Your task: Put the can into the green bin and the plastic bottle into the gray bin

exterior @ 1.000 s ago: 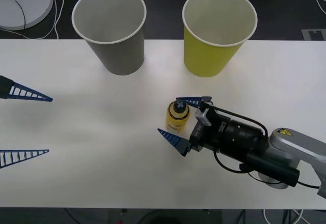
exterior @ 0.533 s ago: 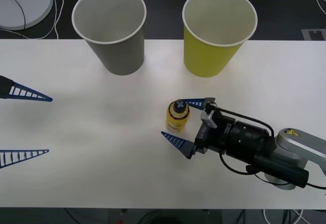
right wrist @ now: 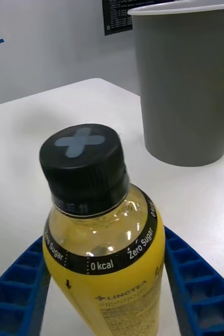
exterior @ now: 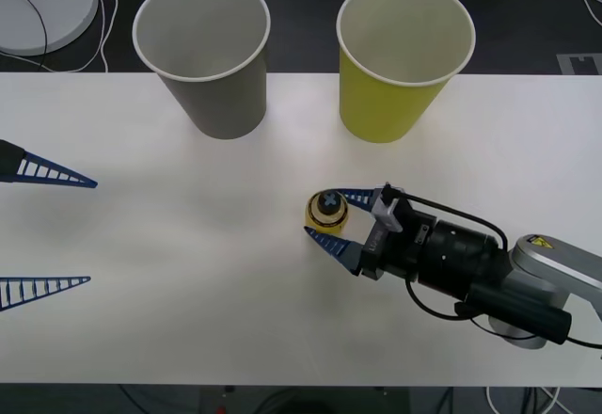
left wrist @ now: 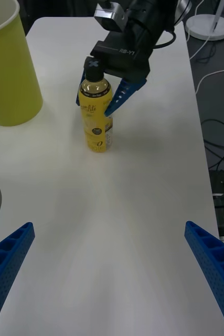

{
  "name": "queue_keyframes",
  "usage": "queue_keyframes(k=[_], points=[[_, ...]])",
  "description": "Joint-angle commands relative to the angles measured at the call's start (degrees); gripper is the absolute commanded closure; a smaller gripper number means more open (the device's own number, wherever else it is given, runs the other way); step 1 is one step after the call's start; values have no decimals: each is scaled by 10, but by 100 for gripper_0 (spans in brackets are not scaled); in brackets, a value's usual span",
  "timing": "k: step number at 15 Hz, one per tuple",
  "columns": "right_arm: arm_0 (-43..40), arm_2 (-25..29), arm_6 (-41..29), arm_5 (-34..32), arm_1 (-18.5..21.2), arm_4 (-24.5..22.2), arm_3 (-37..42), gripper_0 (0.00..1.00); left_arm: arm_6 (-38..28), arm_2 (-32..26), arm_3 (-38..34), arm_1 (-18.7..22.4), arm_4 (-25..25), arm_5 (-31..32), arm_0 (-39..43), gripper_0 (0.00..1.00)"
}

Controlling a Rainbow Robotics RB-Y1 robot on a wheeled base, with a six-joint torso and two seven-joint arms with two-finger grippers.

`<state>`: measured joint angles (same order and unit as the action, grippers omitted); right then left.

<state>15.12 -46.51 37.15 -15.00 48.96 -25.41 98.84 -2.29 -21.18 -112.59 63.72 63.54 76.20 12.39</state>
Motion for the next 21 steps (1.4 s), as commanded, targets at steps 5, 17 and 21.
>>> queue_keyframes(k=[5,17,21], points=[[0,3,0,-6,0,1,2,100,0,0,0,0,0,0,0,0],[-31,41,-14,22,24,15,81,100,0,0,0,0,0,0,0,0],[-58,48,-24,141,68,41,195,100,0,0,0,0,0,0,0,0]])
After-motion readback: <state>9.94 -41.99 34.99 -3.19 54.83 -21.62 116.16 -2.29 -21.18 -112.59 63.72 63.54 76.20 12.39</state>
